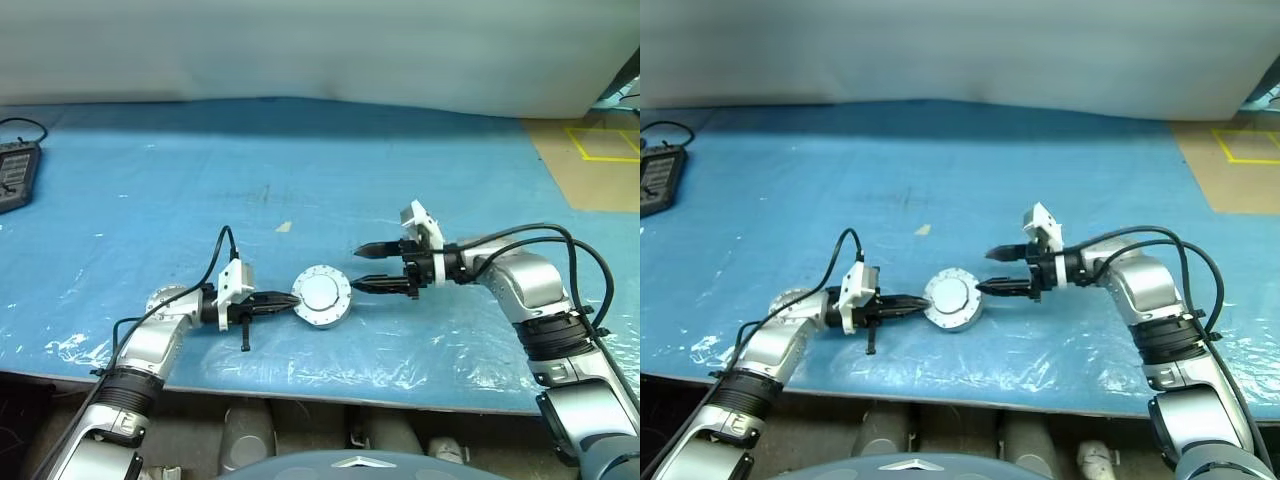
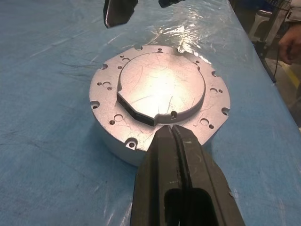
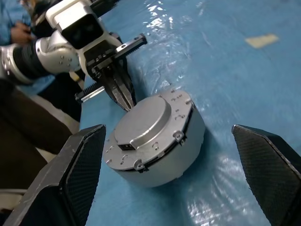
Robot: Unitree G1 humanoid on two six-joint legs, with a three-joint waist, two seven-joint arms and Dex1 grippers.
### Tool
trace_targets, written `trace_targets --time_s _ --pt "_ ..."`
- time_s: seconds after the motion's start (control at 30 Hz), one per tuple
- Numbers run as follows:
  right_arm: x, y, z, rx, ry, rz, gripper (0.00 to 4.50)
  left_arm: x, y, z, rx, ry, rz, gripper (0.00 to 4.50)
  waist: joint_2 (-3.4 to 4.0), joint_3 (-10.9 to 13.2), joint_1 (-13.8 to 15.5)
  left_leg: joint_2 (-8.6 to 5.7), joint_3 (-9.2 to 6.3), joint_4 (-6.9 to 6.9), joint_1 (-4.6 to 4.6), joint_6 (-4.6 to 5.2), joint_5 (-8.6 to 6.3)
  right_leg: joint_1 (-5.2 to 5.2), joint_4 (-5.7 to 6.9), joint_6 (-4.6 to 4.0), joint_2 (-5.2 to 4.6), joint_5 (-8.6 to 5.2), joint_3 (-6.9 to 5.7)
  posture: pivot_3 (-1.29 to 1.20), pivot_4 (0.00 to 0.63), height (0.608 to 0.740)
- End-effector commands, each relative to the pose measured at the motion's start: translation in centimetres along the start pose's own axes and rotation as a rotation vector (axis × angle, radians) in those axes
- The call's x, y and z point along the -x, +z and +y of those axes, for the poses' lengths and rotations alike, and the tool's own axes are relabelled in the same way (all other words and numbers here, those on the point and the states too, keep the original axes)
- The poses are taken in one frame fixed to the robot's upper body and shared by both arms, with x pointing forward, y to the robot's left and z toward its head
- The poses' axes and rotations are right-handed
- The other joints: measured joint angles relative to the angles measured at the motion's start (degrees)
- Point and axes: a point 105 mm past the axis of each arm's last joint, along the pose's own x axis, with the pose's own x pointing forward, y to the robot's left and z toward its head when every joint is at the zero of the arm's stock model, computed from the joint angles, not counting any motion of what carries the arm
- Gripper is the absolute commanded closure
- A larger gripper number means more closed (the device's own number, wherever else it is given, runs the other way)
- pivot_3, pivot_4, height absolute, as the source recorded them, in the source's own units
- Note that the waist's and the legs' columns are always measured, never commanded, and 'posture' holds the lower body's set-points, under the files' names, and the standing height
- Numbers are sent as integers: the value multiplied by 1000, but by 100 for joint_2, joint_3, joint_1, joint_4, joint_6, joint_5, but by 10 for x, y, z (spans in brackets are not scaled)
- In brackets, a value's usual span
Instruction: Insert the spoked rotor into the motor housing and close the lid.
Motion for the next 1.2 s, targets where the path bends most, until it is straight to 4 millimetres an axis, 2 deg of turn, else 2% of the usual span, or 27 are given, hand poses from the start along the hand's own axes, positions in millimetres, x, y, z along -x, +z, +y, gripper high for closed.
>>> trace_targets --time_s 0.03,0.17,0.27,0.37,0.57,0.83,1.13,1.2 --pt "8 7 -4 -141 -10 -41 9 2 -9 -2 17 0 31 4500 1 0 6 0 0 0 0 -3 2 0 0 0 0 0 0 0 150 740" --pt "4 4 -2 -246 5 -49 9 2 -10 -1 12 5 29 4500 2 -1 9 1 0 0 1 -9 5 0 1 0 0 0 0 0 150 740" --pt "-7 -14 8 -309 32 -2 9 2 -10 -1 9 13 25 4500 2 -1 29 1 0 0 1 -11 6 0 1 0 0 0 0 0 150 740" --pt "-13 -22 16 -345 57 14 9 2 -10 -1 7 18 24 4500 3 -1 89 3 0 -2 0 -13 7 -1 0 0 1 0 -3 0 150 740" --pt "-22 -19 25 -382 80 15 9 4 -9 -1 7 27 25 4500 6 0 107 2 1 2 6 -14 7 3 4 0 -1 0 -1 0 150 740" --pt "-28 -18 19 -403 46 1 9 5 -10 0 5 33 27 4500 7 0 111 2 1 0 0 -16 8 0 1 1 -1 0 -3 0 150 740" --pt "-27 -17 16 -421 35 -10 3058 6 -11 0 4 37 27 4500 8 -1 112 2 0 0 2 -17 9 1 1 1 0 0 -3 0 150 740" --pt "-27 -17 16 -420 37 -9 3222 6 -11 0 5 37 27 4500 8 -1 112 1 1 0 2 -17 9 1 2 1 0 0 -3 0 150 740"
